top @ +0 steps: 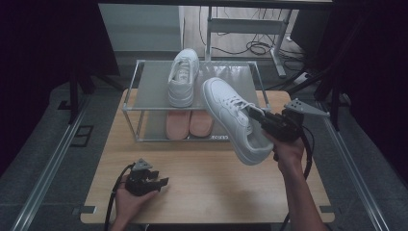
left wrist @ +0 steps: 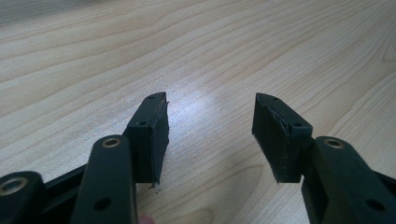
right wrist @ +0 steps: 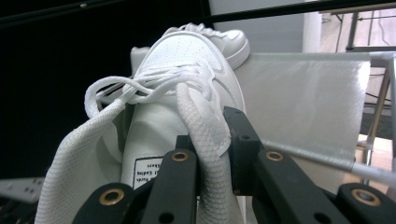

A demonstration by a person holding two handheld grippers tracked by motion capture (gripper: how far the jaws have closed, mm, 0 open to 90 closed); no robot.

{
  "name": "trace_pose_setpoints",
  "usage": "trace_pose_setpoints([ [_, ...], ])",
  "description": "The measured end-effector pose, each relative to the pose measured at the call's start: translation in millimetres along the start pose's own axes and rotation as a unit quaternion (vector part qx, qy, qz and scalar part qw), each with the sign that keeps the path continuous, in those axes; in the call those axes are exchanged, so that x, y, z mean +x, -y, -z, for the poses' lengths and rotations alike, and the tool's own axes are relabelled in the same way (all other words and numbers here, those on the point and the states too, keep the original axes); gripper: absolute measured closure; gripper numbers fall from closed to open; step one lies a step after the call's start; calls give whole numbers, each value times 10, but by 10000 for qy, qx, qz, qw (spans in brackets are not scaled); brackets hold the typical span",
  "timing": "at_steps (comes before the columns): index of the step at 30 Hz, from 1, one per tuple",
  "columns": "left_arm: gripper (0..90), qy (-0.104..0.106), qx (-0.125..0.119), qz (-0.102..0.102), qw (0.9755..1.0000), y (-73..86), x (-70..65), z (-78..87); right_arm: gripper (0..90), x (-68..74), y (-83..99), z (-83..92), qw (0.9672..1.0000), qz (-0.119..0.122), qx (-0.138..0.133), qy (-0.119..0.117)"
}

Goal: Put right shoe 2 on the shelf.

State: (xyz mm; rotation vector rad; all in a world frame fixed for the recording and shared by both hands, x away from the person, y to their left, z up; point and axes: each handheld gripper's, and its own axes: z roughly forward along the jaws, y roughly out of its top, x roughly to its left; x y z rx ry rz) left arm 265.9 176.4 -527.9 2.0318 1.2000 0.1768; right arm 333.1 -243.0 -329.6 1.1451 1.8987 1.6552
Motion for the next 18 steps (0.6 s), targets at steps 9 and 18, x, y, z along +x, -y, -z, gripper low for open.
trace_pose_setpoints([
  [9,464,5,-7,-36,10000,0,13,9,823,-65,-163,-205,9995,-174,-33,266],
  [18,464,-5,-6,-33,10000,4,16,14,823,-112,-298,-395,9982,-304,-4,514],
])
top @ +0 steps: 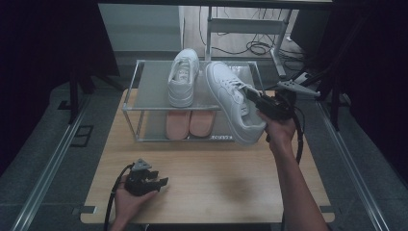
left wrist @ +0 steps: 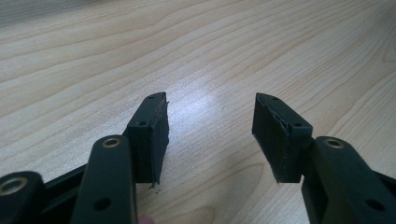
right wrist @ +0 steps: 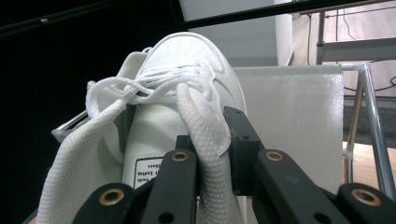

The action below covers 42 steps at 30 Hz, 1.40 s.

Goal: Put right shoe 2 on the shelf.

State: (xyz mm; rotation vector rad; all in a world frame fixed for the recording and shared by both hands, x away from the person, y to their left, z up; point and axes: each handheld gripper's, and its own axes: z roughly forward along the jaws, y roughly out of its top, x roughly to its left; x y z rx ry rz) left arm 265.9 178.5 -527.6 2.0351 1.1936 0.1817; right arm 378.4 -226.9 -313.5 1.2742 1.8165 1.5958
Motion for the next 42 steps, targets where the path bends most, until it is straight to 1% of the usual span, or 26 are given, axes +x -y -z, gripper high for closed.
trace_pose_setpoints([
  [2,464,-2,2,38,10000,2,-5,-1,823,-4,-33,-44,10000,-4,28,43],
  [7,464,-5,1,2,10000,2,1,0,822,-4,-126,-162,9998,-34,81,154],
  [10,464,-7,-3,36,10000,4,-2,1,821,12,-195,-236,9995,-21,84,311],
  [13,464,-9,3,17,10000,5,3,0,820,28,-264,-317,9989,13,116,457],
  [19,463,-11,9,-27,10000,5,12,4,819,20,-373,-533,9976,-120,216,646],
  [28,462,-33,28,-17,10000,11,32,3,819,-14,-482,-852,9939,-249,335,1019],
  [34,462,-17,8,-23,10000,12,43,13,815,-2,-526,-1072,9917,-404,454,1133],
  [37,462,-21,-4,-22,10000,14,44,17,814,8,-536,-1194,9900,-409,533,1244],
  [38,462,-26,-9,12,10000,15,42,21,813,9,-538,-1234,9893,-401,569,1281],
  [42,462,-20,-35,2,10000,17,57,34,811,12,-547,-1375,9869,-398,671,1414],
])
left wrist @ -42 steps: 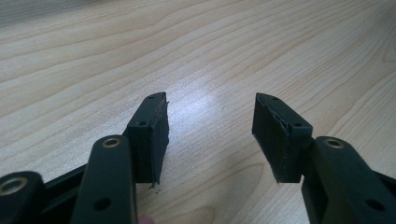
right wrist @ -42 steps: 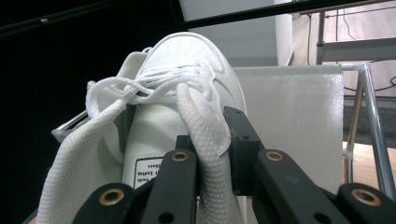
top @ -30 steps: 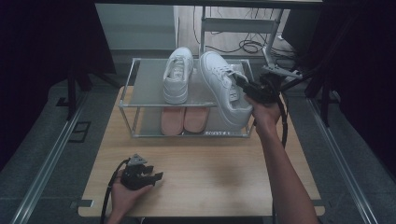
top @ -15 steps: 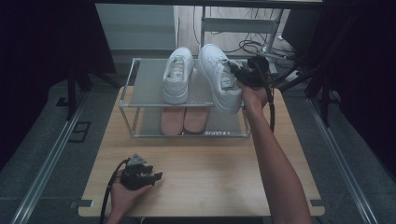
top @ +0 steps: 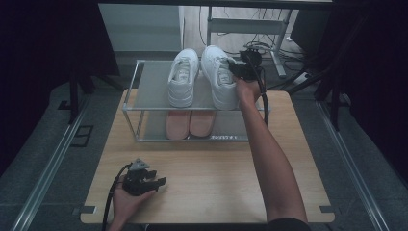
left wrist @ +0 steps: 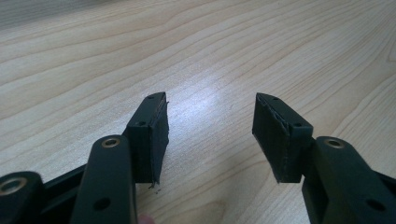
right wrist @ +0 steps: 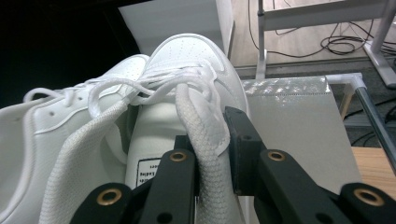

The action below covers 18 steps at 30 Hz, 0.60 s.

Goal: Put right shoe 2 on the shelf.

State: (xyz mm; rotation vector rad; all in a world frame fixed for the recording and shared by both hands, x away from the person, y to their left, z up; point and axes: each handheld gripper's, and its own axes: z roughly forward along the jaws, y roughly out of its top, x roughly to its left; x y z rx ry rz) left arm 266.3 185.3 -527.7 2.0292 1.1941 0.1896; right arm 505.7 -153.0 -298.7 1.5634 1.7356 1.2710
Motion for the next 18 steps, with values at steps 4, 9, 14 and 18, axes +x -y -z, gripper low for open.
trace_pose_setpoints([
  [4,462,3,8,13,10000,3,6,4,810,28,-31,-97,10000,-59,36,64],
  [9,462,-3,17,5,10000,6,10,2,796,48,-54,-198,9998,-86,133,139],
  [14,461,-8,43,8,10000,11,14,-2,776,59,-39,-284,9994,2,277,203],
  [18,461,-11,30,13,10000,13,18,3,728,39,-36,-309,9993,-39,343,113],
])
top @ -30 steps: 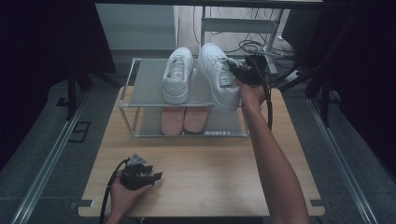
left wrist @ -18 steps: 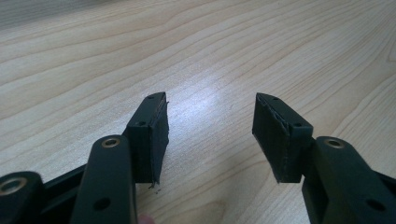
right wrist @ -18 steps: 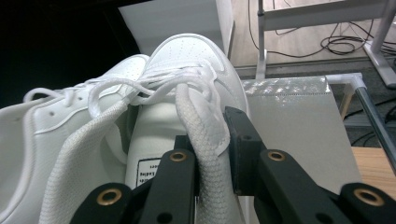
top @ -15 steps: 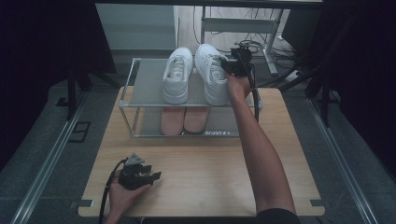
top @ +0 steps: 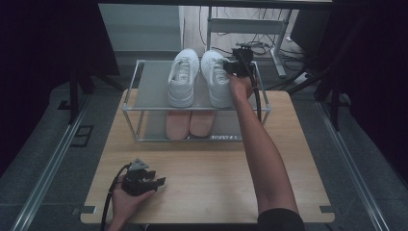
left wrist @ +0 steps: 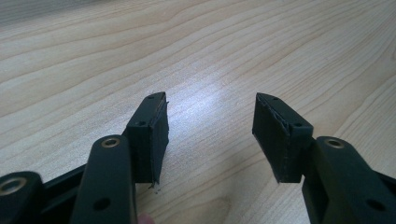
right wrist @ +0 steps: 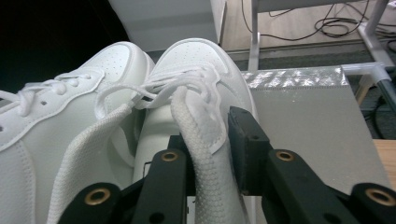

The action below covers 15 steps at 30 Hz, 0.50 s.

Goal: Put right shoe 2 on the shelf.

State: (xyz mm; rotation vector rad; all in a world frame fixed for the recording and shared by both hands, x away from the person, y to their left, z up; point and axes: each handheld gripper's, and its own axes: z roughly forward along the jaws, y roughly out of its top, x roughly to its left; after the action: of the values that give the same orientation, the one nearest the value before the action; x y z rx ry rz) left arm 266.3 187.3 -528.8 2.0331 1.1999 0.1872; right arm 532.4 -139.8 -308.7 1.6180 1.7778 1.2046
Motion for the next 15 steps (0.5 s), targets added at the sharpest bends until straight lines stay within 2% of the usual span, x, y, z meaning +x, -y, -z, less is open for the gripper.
trace_pose_setpoints([
  [3,461,-8,7,-7,10000,1,-5,-2,616,-16,-5,5,9998,-24,-6,-211],
  [7,461,-8,16,8,10000,4,-19,-5,561,-28,-49,133,9983,-33,-378,-431],
  [11,461,-11,18,-5,10000,4,-23,-6,560,-45,-64,295,9971,156,-524,-525],
  [15,461,-29,29,-6,10000,4,-21,-6,589,-118,2,448,9957,280,-579,-666],
])
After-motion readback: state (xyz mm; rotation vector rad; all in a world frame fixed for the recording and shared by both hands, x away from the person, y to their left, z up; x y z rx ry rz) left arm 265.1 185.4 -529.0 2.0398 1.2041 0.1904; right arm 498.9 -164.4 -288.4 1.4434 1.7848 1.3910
